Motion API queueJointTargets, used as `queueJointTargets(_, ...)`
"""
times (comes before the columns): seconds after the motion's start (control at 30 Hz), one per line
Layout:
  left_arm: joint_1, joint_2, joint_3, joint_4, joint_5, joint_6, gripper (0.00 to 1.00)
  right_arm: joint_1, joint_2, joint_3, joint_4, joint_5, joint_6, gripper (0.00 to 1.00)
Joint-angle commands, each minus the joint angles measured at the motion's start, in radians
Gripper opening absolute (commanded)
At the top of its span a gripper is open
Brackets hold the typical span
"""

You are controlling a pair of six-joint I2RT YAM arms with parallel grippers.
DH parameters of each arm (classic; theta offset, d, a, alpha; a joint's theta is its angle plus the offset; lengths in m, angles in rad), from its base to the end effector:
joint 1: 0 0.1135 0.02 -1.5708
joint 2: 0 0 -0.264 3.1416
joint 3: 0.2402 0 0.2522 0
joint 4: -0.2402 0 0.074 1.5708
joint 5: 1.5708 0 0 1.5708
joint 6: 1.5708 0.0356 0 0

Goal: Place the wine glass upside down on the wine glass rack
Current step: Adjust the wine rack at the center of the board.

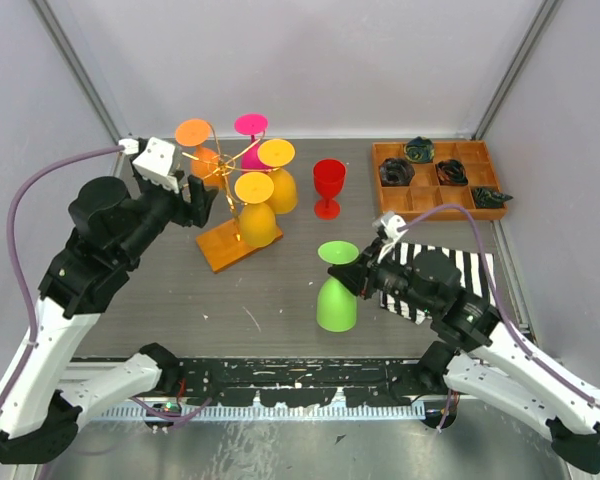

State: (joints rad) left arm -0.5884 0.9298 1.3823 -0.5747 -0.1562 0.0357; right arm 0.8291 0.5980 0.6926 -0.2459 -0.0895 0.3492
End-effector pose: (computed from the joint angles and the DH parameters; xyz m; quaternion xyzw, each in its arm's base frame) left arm 0.1400 -0.0867 0.4728 0.1800 0.7265 -0.1240 0.6515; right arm 0.0978 0.1114 0.3285 -0.2084 0.7291 0.3899 0.5224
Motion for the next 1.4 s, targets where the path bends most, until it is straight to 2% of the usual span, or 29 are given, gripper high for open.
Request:
queueJointTargets(0.0,-0.002,-0.034,-0.008,0.009,0.013,0.056,0.76,0.002,0.089,0.04,0.161,-0.14,-0.049,0.01)
queueJointTargets(0.1,-0.002,-0.03,0.005,-0.03,-0.046,0.055,0.76,0.006,0.153,0.05,0.227,-0.189,-0.038,0.01)
queueJointTargets(0.2,-0.001,-0.014,0.024,-0.061,-0.078,0.03,0.78,0.043,0.216,0.08,0.268,-0.16,-0.038,0.01)
queueJointTargets(0.4,-0.001,-0.03,0.014,-0.063,0.11,-0.024,0.78,0.17,0.348,0.166,0.315,-0.093,-0.072,0.01)
queueJointTargets(0.67,-0.001,-0.054,0.015,-0.113,0.179,-0.071,0.76,0.225,0.496,0.28,0.418,-0.093,-0.135,0.01)
queueJointTargets(0.77,-0.001,-0.063,0.006,-0.134,0.135,-0.072,0.75,0.226,0.553,0.32,0.466,-0.076,-0.14,0.01)
queueJointTargets(1.07,-0.001,-0.014,0.071,-0.176,-0.154,-0.08,0.77,0.233,0.72,0.412,0.643,-0.013,-0.181,0.01)
queueJointTargets(1.2,0.012,0.055,0.138,-0.158,-0.176,-0.078,0.78,0.235,0.768,0.424,0.691,0.012,-0.195,0.01)
queueJointTargets(1.37,0.051,0.193,0.251,-0.165,-0.14,-0.052,0.78,0.236,0.789,0.393,0.754,0.052,-0.204,0.01)
